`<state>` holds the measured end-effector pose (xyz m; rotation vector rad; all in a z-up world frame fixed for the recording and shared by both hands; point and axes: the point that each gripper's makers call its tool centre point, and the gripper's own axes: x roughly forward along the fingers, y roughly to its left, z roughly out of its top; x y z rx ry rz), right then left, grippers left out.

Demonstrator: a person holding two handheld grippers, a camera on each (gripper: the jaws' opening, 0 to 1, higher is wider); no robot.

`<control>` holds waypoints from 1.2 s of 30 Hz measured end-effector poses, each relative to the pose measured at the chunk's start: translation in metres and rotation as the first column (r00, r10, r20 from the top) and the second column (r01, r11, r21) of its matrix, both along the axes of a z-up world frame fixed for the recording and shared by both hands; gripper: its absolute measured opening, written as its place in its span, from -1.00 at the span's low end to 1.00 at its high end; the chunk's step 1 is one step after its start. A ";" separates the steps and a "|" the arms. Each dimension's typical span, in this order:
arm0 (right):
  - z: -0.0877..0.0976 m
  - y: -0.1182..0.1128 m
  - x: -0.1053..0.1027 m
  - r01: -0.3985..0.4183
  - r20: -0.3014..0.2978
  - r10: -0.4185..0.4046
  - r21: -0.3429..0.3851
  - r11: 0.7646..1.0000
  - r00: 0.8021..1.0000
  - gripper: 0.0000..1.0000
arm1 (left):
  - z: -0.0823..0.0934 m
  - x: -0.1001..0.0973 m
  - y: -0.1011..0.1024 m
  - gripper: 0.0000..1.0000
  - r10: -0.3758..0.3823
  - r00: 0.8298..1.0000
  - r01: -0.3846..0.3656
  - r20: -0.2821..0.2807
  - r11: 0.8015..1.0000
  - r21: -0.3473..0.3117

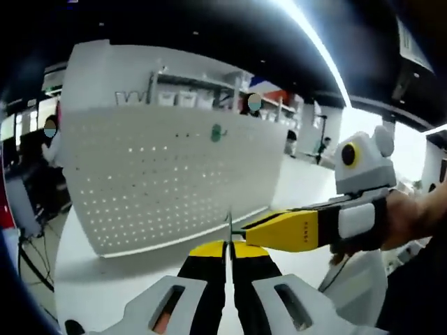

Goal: Insert the hook assembly into the mounting plate slot until the hook locks in place.

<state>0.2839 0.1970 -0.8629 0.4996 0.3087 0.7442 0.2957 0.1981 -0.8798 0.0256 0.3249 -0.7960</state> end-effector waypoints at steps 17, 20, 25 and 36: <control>0.020 0.006 0.001 0.027 0.049 -0.030 0.062 0.998 0.998 -0.96 | 0.020 -0.002 0.004 -0.97 0.032 0.996 -0.031 0.079 0.999 -0.004; 0.019 0.007 0.000 0.032 0.066 -0.034 0.037 0.999 0.997 -0.97 | 0.019 -0.003 0.005 -0.97 0.026 0.996 -0.028 0.083 1.000 0.013; 0.019 0.006 -0.001 0.035 0.090 -0.035 -0.001 0.999 0.995 -0.99 | 0.018 -0.004 0.004 -0.96 0.022 0.997 -0.023 0.072 1.000 0.013; 0.018 0.001 -0.002 0.054 0.090 -0.050 -0.033 0.998 0.995 -1.00 | 0.017 -0.007 -0.002 -0.93 0.002 0.995 -0.006 0.098 0.999 0.044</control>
